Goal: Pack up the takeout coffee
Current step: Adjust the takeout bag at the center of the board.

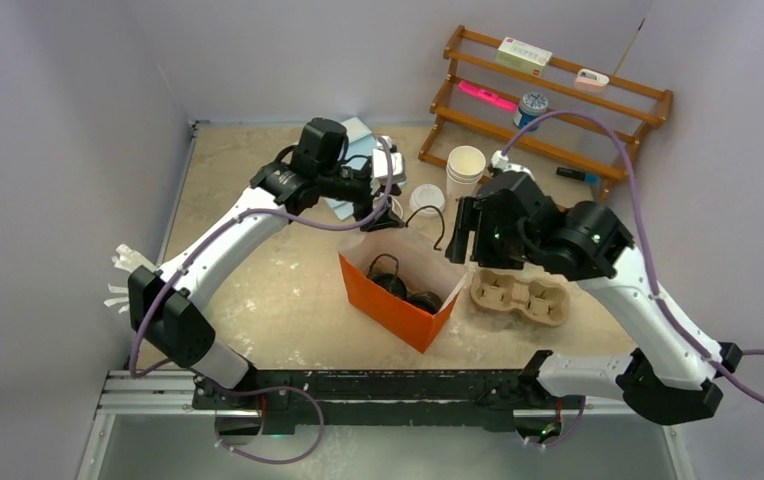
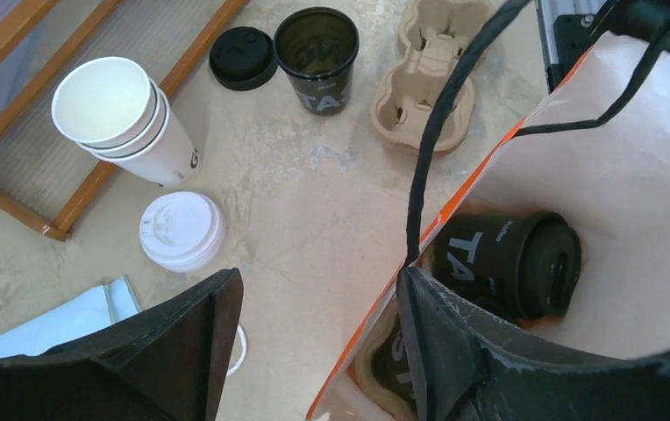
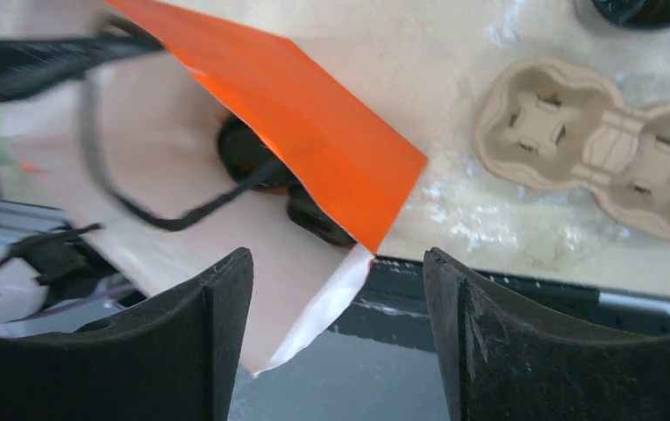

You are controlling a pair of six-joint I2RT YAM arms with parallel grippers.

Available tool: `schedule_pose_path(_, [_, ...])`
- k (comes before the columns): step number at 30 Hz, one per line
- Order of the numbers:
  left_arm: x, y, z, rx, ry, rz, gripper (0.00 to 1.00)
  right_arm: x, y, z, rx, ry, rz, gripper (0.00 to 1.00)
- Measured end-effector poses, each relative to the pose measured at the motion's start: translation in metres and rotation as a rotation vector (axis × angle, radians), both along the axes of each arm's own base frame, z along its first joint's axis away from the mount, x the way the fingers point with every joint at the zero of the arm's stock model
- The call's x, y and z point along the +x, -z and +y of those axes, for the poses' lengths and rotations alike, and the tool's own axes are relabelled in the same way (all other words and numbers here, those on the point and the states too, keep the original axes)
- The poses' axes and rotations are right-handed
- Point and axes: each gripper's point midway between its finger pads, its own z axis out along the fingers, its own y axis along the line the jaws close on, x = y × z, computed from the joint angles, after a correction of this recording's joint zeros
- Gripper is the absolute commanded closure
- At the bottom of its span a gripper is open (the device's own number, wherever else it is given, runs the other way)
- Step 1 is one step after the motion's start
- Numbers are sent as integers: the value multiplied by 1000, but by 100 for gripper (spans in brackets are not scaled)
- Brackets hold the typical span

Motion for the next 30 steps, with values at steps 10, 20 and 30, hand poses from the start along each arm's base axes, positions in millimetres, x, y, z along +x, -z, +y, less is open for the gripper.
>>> schedule_pose_path(10, [6,27,-3,69,44,28,60,-16,71,2,-100,31,220,67])
schedule_pose_path(20, [-9,27,9,72,-26,95,91,-6,73,11,-107,61,228,100])
schedule_pose_path(30, [-62,11,35,38,-179,288,91,60,76,36,-224,-60,130,97])
